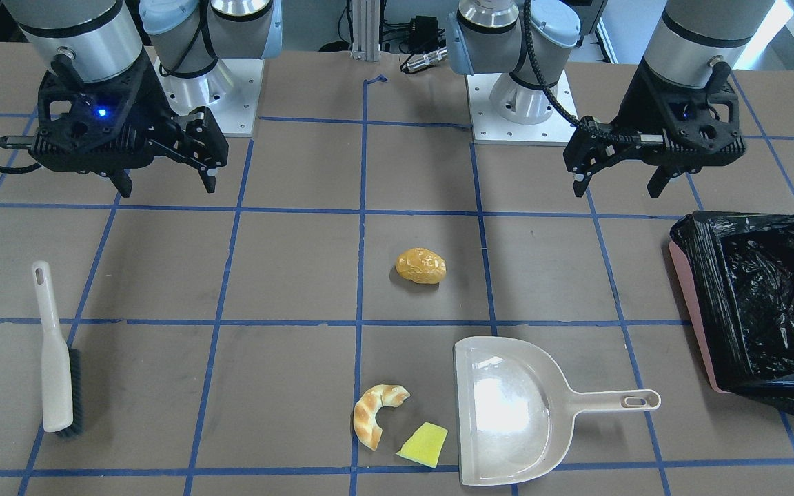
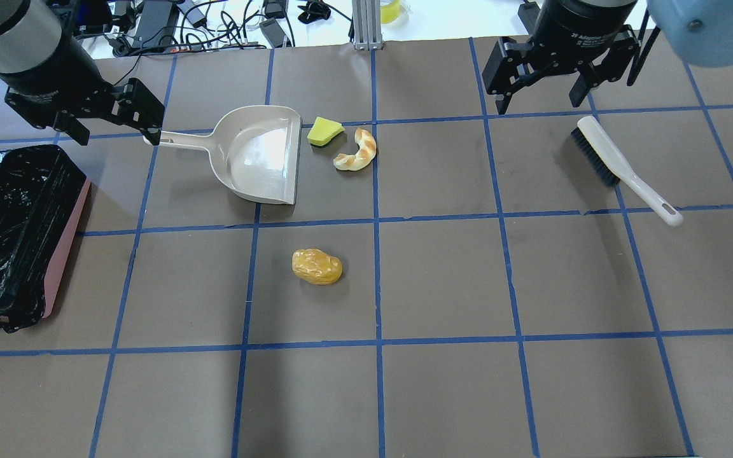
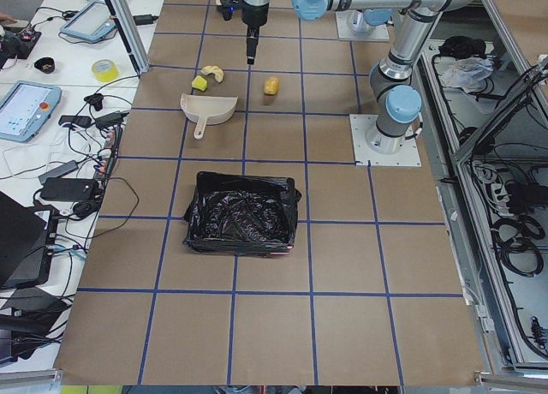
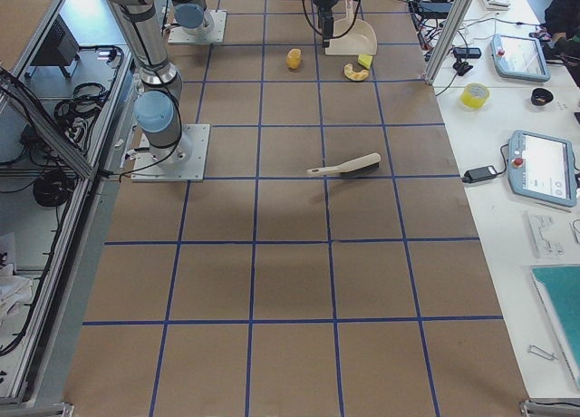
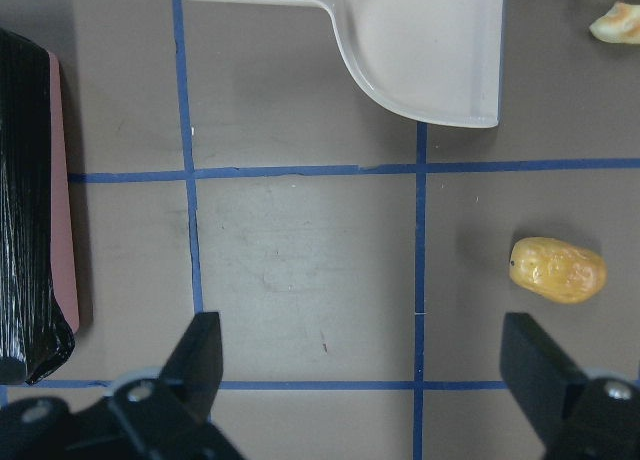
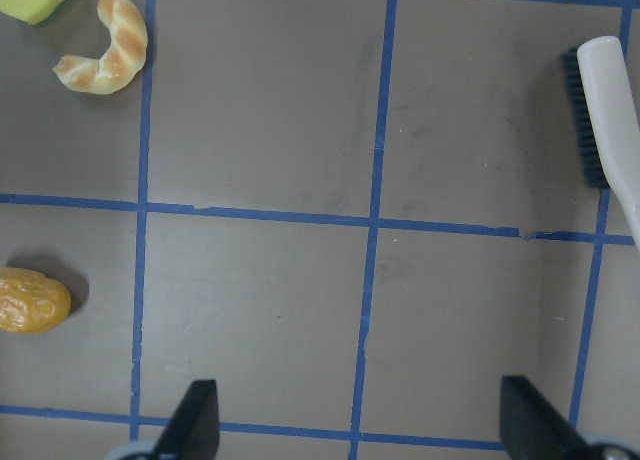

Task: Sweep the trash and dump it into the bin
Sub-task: 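Lower the right gripper to the white brush while the left approaches the dustpan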

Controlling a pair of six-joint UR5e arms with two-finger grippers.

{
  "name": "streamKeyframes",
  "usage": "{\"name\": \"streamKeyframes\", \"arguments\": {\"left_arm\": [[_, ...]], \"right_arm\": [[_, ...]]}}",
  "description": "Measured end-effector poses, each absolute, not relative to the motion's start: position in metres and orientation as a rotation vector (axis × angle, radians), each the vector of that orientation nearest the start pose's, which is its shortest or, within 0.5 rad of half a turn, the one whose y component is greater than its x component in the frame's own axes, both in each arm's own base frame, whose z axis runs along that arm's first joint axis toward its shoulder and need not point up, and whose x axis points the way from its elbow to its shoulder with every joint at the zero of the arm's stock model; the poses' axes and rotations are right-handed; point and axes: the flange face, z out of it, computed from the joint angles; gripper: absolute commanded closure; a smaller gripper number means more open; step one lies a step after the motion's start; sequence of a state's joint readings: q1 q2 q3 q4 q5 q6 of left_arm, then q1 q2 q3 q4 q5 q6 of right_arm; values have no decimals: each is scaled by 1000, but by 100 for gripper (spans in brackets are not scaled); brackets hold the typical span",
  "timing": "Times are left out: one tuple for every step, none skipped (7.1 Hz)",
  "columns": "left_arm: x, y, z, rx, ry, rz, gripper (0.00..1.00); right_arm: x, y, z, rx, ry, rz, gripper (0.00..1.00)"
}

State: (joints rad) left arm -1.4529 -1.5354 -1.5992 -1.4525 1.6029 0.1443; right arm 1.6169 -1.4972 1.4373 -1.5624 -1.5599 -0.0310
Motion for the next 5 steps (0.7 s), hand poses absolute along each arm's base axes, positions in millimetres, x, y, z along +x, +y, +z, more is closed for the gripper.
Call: {"name": "streamKeyframes", "arguments": {"left_arm": [[-71, -504, 506, 35, 3081, -233, 0], [-70, -507, 509, 35, 3074, -277, 0], [-70, -509, 509, 35, 3072, -295, 0], [-71, -510, 509, 34, 3079, -305, 0], [-72, -511, 512, 35, 3090, -320, 0]], "right_arm": [[155, -522, 515, -124, 3133, -74, 0], [149, -524, 516, -166, 3134, -80, 0], [136, -528, 517, -238, 3134, -85, 0], [115, -536, 512, -306, 3152, -71, 0], [88, -548, 499, -395, 3179, -26, 0]]}}
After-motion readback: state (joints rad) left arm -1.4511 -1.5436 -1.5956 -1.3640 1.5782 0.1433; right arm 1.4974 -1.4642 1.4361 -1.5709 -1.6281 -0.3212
